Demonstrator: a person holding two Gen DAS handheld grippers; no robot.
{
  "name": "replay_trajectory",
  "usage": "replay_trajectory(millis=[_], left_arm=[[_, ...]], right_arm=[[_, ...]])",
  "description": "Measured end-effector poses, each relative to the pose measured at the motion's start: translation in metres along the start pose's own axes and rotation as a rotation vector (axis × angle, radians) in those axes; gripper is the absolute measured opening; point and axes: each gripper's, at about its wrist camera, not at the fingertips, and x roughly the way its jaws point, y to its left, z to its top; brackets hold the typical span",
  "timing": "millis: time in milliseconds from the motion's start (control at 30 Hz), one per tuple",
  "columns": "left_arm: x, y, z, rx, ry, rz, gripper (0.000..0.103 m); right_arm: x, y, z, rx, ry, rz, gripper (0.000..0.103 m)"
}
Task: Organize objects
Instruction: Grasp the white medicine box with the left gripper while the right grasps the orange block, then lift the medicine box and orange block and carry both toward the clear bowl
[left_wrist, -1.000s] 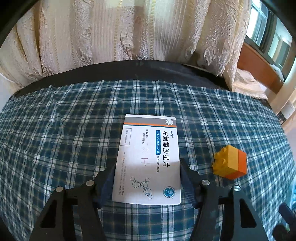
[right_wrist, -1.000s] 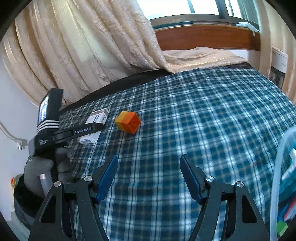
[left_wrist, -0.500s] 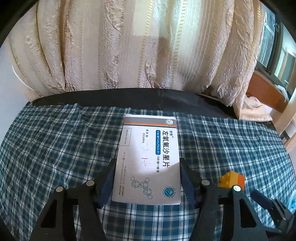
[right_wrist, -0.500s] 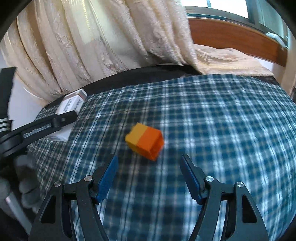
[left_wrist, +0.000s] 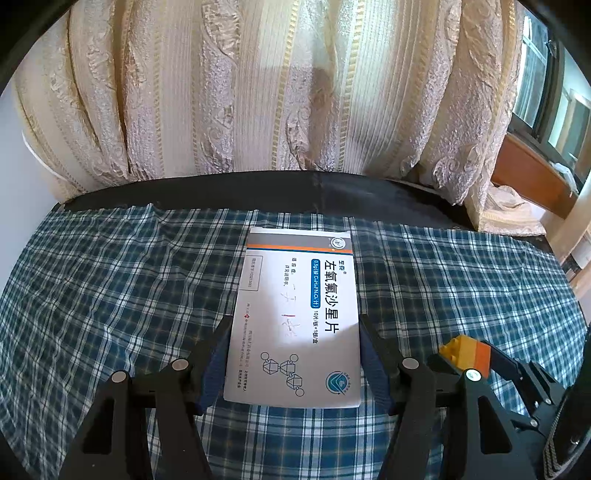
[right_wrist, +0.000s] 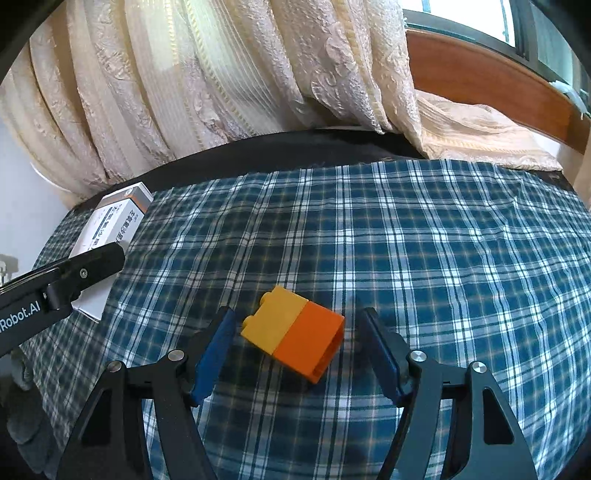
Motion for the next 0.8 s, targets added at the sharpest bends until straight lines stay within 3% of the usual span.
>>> replay_trajectory(millis=[100,400,800], left_arm=[[0.001,-0.002,-0.001,0.005,0.008,0.003,0.067],[-0.008,-0.008,-0.001,0.021,-0.013,-0.016,0.067],[-0.034,-0.025,-0.003,0.052,-0.057,-0.070,0.067]], right_arm=[[0.003,0.003,0.001,-0.019,0.000,-0.051,0.053],[-0.016,-0.002,-0.013,0.013,-0.008,-0.040,0.053],[-0.075,-0.012,-0.040,0.080,-0.067,-0.046,0.053]])
